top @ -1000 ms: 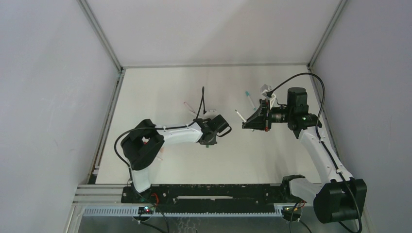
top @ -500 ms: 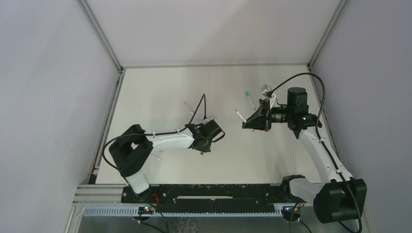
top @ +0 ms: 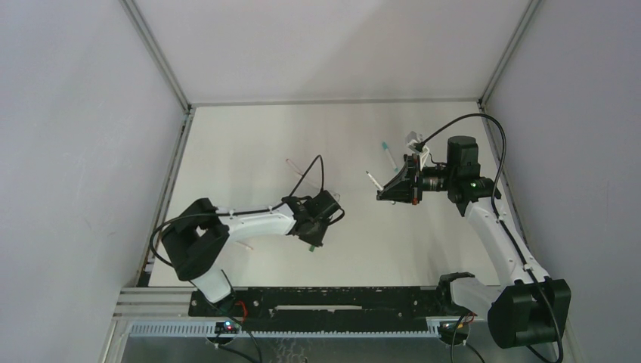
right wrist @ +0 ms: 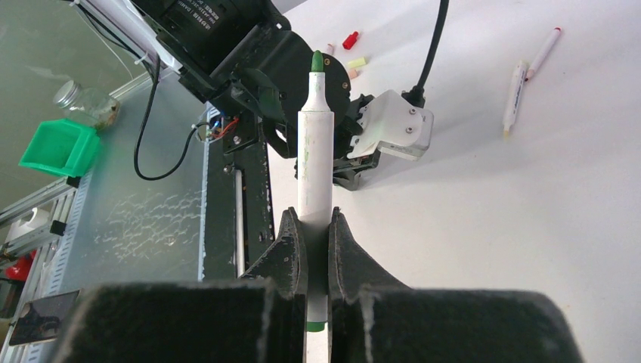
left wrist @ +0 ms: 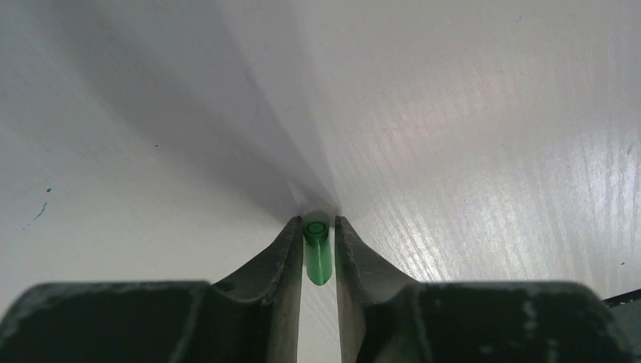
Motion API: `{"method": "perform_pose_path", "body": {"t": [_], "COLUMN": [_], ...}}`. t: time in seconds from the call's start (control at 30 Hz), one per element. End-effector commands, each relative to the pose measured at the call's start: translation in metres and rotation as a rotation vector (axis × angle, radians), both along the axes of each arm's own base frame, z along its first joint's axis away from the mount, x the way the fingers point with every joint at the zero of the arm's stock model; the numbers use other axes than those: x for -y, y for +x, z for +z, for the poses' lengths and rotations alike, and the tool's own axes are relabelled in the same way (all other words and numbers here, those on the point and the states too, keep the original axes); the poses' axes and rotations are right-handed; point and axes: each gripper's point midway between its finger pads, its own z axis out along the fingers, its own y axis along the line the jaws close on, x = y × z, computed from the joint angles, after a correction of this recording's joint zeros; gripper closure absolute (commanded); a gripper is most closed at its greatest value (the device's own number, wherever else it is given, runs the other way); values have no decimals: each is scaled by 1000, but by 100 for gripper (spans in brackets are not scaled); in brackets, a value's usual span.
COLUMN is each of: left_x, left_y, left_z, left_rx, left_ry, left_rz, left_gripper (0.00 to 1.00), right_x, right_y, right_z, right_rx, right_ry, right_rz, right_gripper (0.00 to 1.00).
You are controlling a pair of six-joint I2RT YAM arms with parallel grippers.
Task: Insert the pens into the pen caps
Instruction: Insert the pen cap onto the pen.
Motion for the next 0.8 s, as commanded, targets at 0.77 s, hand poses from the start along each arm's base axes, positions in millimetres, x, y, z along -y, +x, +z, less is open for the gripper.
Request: {"method": "perform_pose_path", "body": {"t": [0.77], "left_x": [-26], "left_y": [-32], "left_z": [-23], "left_rx": [-221], "left_ry": [216], "left_rz": [-130], "left_gripper": [76], "right_x": [2], "right_y": [-3], "right_z": [13], "right_rx": [59], "right_ry": [14], "right_rz": [8], "right_gripper": [100]}}
